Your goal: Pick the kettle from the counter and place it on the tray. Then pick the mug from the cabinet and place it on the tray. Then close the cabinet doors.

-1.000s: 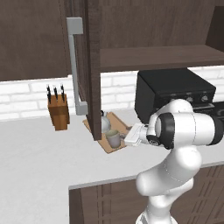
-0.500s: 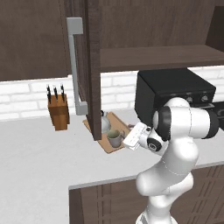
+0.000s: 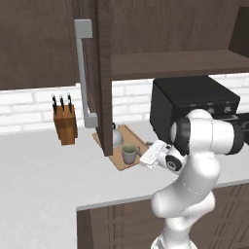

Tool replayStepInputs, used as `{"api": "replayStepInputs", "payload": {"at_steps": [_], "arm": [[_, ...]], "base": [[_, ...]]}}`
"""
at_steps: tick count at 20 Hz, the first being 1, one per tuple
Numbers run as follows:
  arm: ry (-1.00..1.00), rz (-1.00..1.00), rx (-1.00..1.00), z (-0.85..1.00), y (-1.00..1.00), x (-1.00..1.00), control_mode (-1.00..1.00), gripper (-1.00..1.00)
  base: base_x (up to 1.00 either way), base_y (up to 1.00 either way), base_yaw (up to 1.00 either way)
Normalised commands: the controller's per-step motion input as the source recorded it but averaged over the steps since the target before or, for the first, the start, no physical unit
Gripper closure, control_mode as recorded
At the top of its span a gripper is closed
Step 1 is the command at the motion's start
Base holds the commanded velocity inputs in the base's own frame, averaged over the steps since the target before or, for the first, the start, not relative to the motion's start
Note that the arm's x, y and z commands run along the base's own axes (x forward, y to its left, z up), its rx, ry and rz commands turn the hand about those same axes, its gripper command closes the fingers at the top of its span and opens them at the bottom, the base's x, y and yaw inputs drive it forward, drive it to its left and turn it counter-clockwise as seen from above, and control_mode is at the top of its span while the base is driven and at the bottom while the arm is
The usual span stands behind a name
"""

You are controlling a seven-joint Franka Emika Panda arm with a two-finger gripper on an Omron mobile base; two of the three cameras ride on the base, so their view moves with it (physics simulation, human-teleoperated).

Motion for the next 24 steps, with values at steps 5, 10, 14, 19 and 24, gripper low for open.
{"api": "replayStepInputs", "payload": {"at_steps": [5,10,14,19,24], "arm": [[0.17,0.0,0.0,0.52,-0.57,-0.11,-1.0,-1.0],[0.26,0.0,0.0,0.7,-0.59,-0.34,-1.0,-1.0],[0.37,-0.05,-0.04,0.83,-0.44,-0.41,-1.0,-1.0],[0.56,-0.14,-0.24,0.98,-0.08,-0.16,-1.0,-1.0],[0.63,-0.22,-0.29,0.66,0.0,-0.08,-1.0,-1.0]], "base": [[0.0,0.0,0.0],[0.0,0.0,0.0],[0.0,0.0,0.0],[0.0,0.0,0.0],[0.0,0.0,0.0]]}}
